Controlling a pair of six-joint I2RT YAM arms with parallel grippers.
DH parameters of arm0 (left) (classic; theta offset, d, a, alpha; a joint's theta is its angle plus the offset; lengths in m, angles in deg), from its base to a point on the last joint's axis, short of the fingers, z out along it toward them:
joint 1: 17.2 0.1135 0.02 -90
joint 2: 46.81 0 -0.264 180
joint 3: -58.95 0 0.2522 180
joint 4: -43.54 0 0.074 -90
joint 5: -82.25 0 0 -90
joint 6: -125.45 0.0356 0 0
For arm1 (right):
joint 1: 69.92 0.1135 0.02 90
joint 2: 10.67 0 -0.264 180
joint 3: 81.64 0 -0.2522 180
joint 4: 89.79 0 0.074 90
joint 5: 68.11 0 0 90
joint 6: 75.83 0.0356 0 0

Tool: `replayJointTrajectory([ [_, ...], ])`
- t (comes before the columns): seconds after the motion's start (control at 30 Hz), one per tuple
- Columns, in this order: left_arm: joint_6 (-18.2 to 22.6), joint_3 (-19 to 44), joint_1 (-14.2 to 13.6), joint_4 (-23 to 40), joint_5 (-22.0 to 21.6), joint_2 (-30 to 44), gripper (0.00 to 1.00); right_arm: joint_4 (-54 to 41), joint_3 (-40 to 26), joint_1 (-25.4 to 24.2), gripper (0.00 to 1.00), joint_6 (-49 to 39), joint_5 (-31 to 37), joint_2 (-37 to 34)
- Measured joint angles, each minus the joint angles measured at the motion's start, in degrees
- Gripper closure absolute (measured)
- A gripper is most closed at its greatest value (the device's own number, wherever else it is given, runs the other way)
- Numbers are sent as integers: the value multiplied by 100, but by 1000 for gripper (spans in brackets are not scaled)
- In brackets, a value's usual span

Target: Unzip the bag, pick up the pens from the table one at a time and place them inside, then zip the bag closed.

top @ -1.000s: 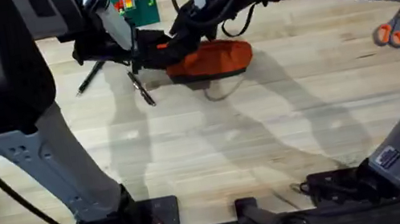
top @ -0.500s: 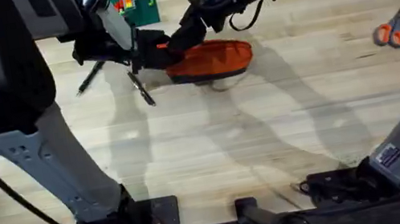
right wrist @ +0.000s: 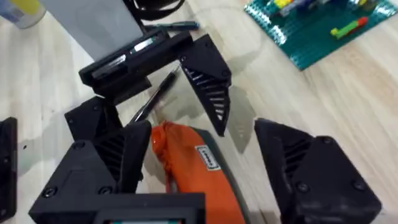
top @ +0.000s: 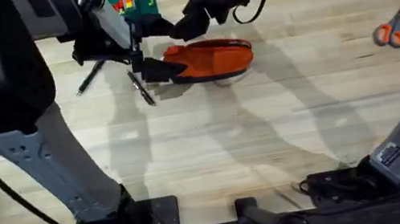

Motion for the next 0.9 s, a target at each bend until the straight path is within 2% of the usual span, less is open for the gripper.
replayJointTrajectory([
  [0.2,0,66,183,156,11,0,6,189,-3,-3,6,139,2,2],
  [0.4,2,570,402,974,-14,0,5,186,-22,-50,6,480,84,53],
  [0.73,-5,1508,415,2019,-375,0,6,-93,-49,-151,6,697,201,590],
  [0.8,-120,1724,415,2193,-435,0,6,-288,-65,-168,6,706,199,709],
  [0.9,-521,2068,415,2248,-505,-2,6,-629,-74,-231,6,708,199,857],
])
